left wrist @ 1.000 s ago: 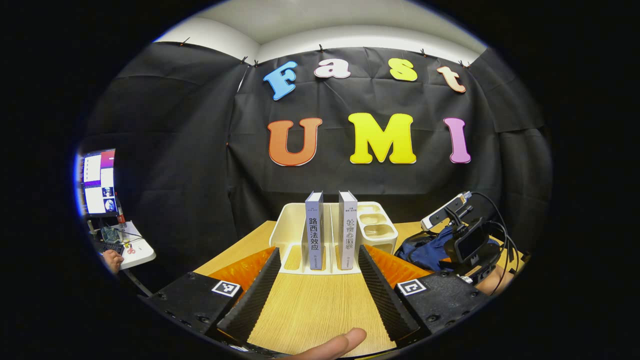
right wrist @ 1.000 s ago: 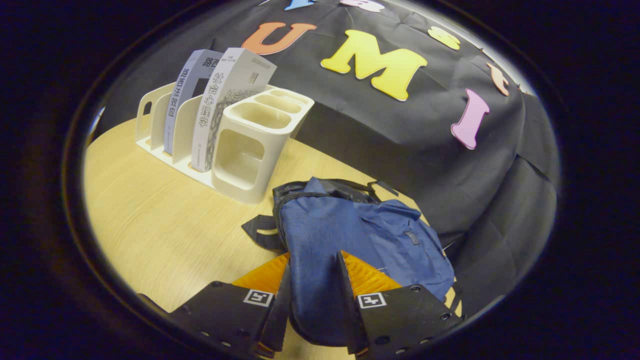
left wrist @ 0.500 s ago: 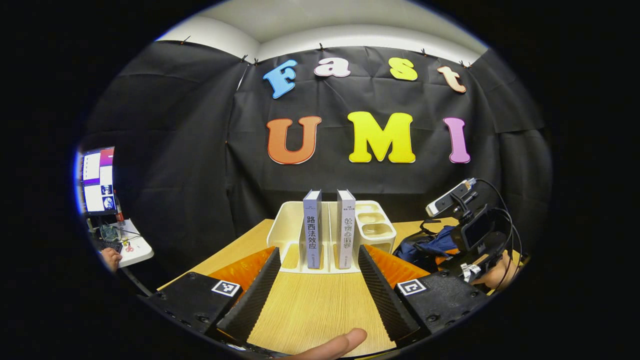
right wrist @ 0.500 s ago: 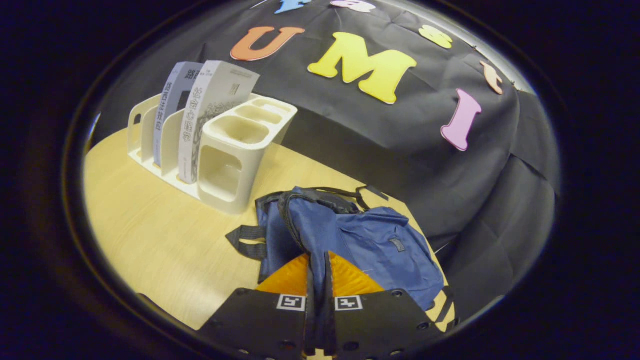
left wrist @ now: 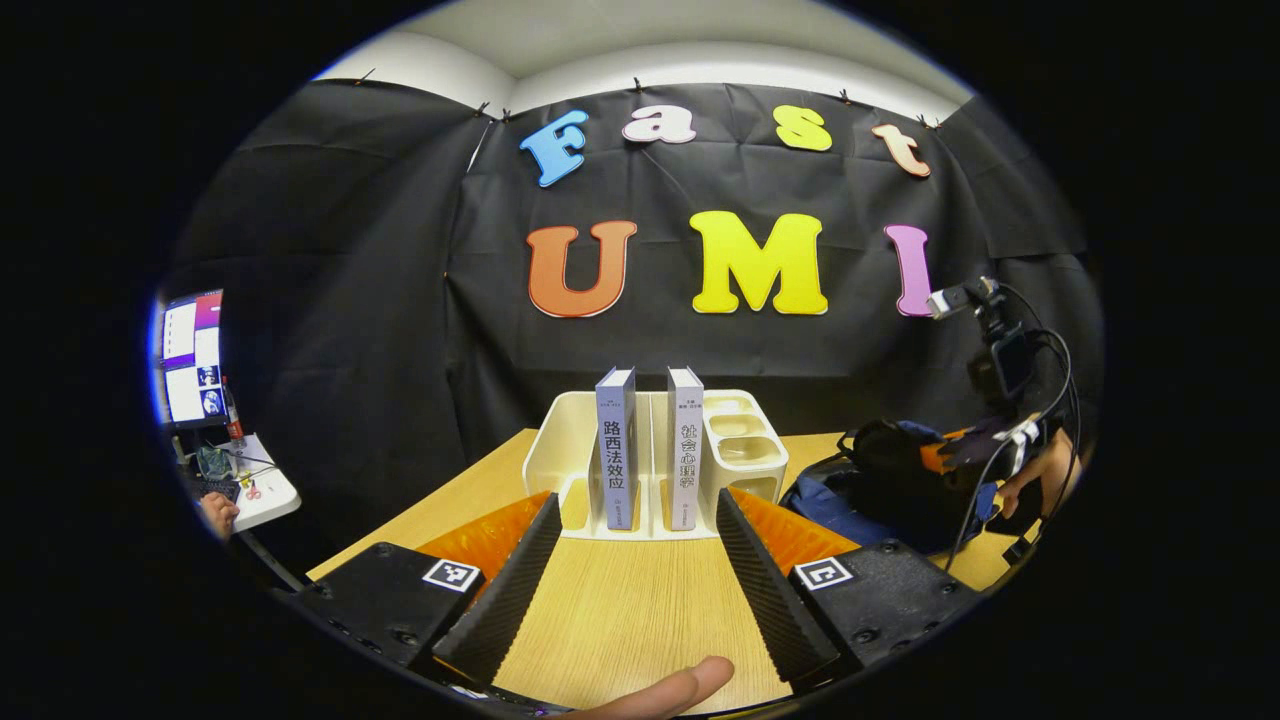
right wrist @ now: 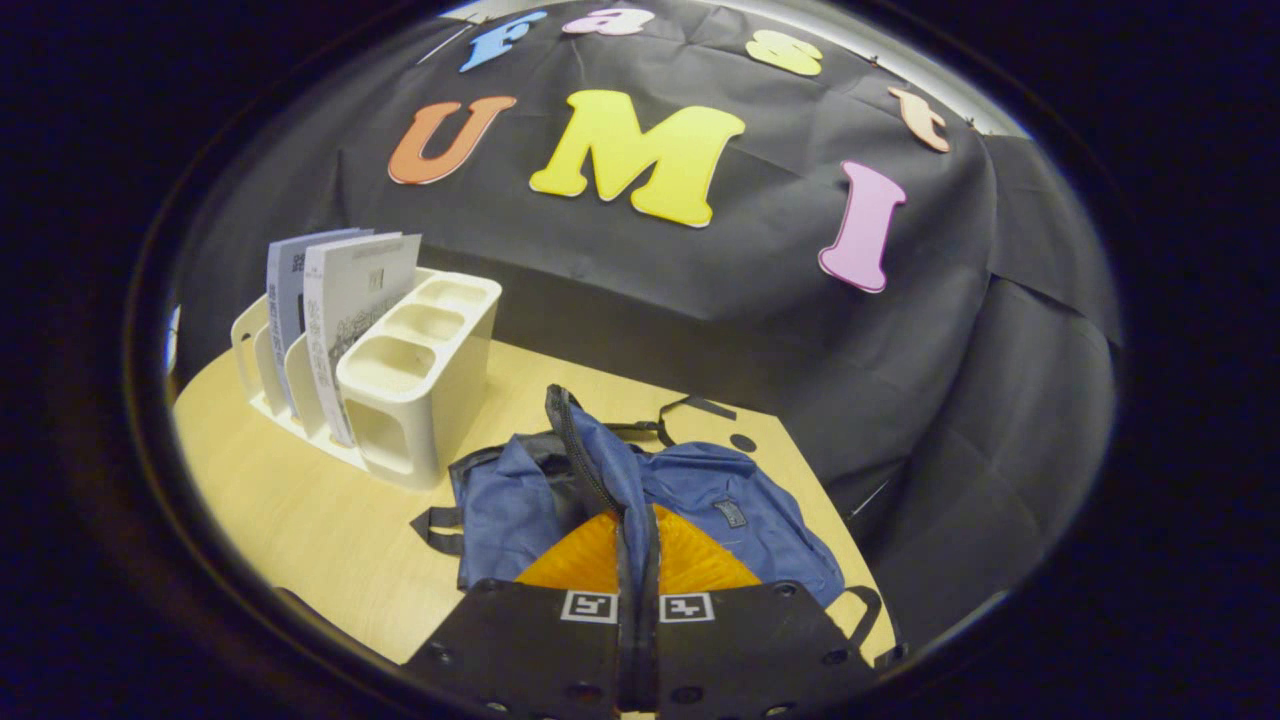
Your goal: Open the schoolbag, grab two books from the bookshelf and put them into the schoolbag.
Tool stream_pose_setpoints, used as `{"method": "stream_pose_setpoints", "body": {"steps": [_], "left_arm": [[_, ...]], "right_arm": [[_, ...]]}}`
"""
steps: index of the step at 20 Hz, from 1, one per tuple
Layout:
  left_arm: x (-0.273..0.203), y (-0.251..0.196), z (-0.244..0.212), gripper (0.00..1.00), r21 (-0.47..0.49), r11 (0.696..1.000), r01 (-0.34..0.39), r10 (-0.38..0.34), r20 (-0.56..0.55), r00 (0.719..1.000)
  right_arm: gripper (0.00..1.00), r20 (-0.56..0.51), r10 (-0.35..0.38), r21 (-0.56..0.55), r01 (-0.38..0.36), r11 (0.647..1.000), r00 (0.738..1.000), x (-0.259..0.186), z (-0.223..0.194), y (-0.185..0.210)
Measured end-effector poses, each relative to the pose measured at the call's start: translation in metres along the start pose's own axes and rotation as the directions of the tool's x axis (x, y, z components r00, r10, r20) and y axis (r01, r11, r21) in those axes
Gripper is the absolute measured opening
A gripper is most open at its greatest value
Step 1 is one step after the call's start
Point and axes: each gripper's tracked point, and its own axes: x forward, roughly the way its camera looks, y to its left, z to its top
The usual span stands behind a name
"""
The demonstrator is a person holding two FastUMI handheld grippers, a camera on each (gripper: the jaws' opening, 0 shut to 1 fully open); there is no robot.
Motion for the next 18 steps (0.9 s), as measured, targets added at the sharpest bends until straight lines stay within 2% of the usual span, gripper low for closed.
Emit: {"method": "stream_pose_setpoints", "body": {"steps": [2, 4, 8, 9, 12, 18], "left_arm": [[0.008, -0.012, -0.006, 0.98, -0.005, 1.000, 0.028, -0.028, -0.023, 0.999], [0.015, -0.008, -0.009, 0.98, -0.008, 1.000, 0.012, -0.012, -0.034, 0.999], [0.028, -0.008, -0.017, 0.98, 0.019, 1.000, -0.020, 0.021, -0.053, 0.998], [0.030, -0.010, -0.021, 0.99, 0.021, 1.000, -0.020, 0.022, -0.065, 0.998], [0.037, -0.016, -0.027, 0.98, -0.002, 1.000, -0.014, 0.013, -0.085, 0.996], [0.061, -0.016, -0.007, 0.98, -0.006, 1.000, -0.019, 0.018, -0.080, 0.997]], "right_arm": [[0.00, 0.007, 0.003, 0.021, -0.003, 1.000, 1.000, -0.001, 0.010, -0.018], [0.02, 0.012, 0.005, 0.033, -0.006, 0.999, 1.000, 0.002, 0.022, -0.034], [0.00, 0.021, 0.003, 0.063, -0.005, 0.998, 1.000, 0.006, 0.041, -0.067], [0.02, 0.025, 0.000, 0.064, -0.001, 0.998, 1.000, 0.007, 0.045, -0.076], [0.00, 0.038, -0.007, 0.058, 0.005, 0.998, 0.999, 0.010, 0.052, -0.102], [0.00, 0.057, -0.001, 0.026, 0.000, 1.000, 0.998, 0.012, 0.064, -0.137]]}}
